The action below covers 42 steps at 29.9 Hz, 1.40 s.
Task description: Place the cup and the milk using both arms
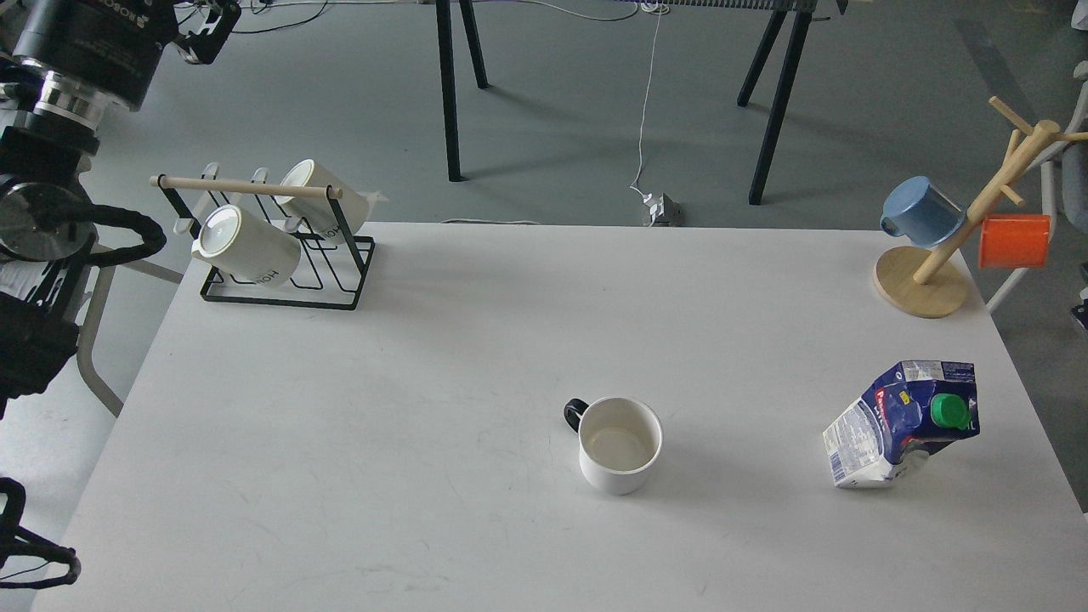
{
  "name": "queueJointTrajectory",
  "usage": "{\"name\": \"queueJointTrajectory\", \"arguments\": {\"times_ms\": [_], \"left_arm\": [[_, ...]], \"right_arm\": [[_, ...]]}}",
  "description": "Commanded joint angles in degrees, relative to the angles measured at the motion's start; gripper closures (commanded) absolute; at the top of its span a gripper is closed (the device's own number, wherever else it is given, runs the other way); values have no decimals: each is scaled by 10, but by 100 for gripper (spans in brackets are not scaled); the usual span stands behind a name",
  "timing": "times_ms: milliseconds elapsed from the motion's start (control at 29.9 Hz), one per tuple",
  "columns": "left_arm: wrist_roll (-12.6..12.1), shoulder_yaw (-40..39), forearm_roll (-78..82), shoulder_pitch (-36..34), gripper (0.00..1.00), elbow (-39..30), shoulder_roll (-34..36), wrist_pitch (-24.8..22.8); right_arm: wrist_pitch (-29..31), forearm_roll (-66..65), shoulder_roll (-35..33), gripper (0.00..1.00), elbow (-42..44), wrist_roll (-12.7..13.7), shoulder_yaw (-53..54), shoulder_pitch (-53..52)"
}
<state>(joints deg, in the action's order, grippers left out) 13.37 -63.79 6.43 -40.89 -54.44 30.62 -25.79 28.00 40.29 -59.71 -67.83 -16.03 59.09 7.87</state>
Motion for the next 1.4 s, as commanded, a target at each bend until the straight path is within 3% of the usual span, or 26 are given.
{"name": "queueJointTrajectory", "arguments": {"times_ms": [0, 434, 568, 835, 1036, 1370], "left_arm": [[-10, 0, -51, 2, 0, 50, -2, -2], [-6, -8, -104, 121, 0, 50, -18, -22], [-6, -7, -104, 121, 0, 50, -20, -22], [-11, -1, -101, 121, 0, 52, -10, -22], [-12, 1, -99, 120, 0, 52, -11, -20], [-10, -2, -96, 136, 0, 54, -7, -20]], "right_arm": [[0, -2, 7, 1, 73, 0, -4, 25], [0, -60, 54, 1, 167, -2, 1, 25], [0, -58, 50, 1, 127, -1, -5, 40], [0, -54, 50, 1, -30, -4, 2, 210], [0, -57, 58, 1, -100, -3, -2, 267], [0, -143, 186, 1, -139, -1, -6, 250]]}}
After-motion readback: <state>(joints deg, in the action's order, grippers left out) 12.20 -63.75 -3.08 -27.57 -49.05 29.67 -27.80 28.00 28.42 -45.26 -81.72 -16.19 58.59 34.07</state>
